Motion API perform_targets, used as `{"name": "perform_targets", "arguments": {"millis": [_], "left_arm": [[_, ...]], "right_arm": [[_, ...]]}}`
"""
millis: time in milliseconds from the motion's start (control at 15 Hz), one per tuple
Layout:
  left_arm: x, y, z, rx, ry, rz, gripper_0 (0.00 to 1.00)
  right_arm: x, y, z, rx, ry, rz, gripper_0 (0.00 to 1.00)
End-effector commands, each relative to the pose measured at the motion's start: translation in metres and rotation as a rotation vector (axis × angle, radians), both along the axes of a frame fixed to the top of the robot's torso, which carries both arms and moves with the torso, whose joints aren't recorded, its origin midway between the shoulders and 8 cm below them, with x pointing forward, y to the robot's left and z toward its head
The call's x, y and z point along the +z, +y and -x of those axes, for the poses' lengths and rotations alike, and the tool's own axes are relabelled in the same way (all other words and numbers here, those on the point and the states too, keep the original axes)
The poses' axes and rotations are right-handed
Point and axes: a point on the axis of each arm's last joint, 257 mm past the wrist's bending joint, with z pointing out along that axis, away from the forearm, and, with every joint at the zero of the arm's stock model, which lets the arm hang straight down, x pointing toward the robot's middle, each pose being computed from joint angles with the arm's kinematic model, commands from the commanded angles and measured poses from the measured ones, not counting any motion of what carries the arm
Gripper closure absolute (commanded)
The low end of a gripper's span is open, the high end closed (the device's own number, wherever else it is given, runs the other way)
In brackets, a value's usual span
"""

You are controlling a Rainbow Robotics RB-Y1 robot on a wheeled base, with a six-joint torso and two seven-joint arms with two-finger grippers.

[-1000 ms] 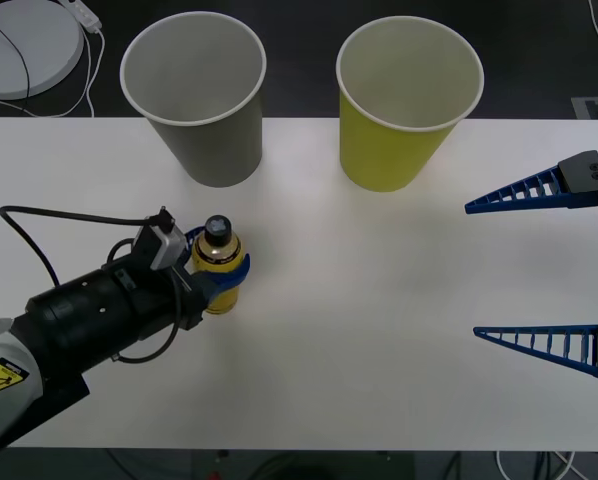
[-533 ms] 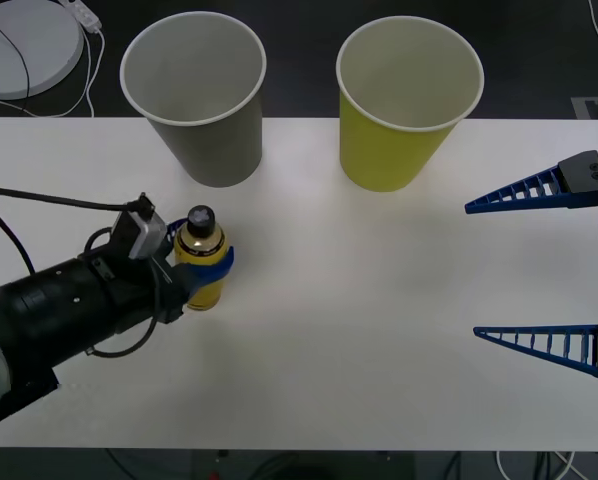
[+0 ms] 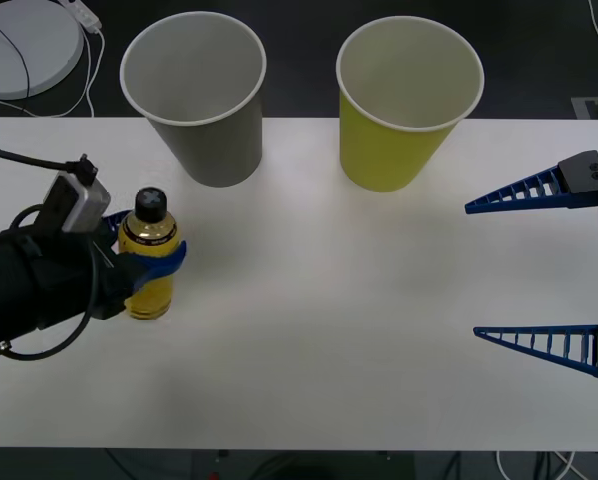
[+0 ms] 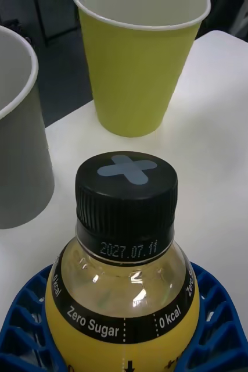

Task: Put the can into the green bin and the plastic bottle into the gray bin

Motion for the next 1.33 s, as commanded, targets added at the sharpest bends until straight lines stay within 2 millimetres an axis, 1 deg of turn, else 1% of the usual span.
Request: {"name": "perform_targets", "arguments": {"millis": [67, 267, 400, 600, 1000, 1133, 1200, 1333], "left_arm": [[0.011, 0.014, -0.006, 0.047, 0.004, 0.008, 1.00], [0.023, 0.030, -0.013, 0.095, -0.001, 0.013, 1.00], [0.028, 0.038, -0.016, 0.108, -0.010, -0.008, 1.00], [0.035, 0.056, -0.015, 0.133, 0.004, -0.059, 1.00], [0.047, 0.067, -0.015, 0.147, 0.021, -0.070, 1.00], [0.049, 0.072, -0.019, 0.145, 0.037, -0.080, 1.00], [0.051, 0.072, -0.021, 0.137, 0.053, -0.069, 1.00], [0.059, 0.079, -0.026, 0.121, 0.076, -0.111, 1.00]], "right_arm": [[0.000, 0.000, 0.000, 0.000, 0.000, 0.000, 0.00], [0.000, 0.000, 0.000, 0.000, 0.000, 0.000, 0.00], [0.000, 0.000, 0.000, 0.000, 0.000, 0.000, 0.00], [0.000, 0.000, 0.000, 0.000, 0.000, 0.000, 0.00], [0.000, 0.000, 0.000, 0.000, 0.000, 0.000, 0.00], [0.000, 0.000, 0.000, 0.000, 0.000, 0.000, 0.00], [0.000, 0.000, 0.000, 0.000, 0.000, 0.000, 0.00], [0.000, 0.000, 0.000, 0.000, 0.000, 0.000, 0.00]]}}
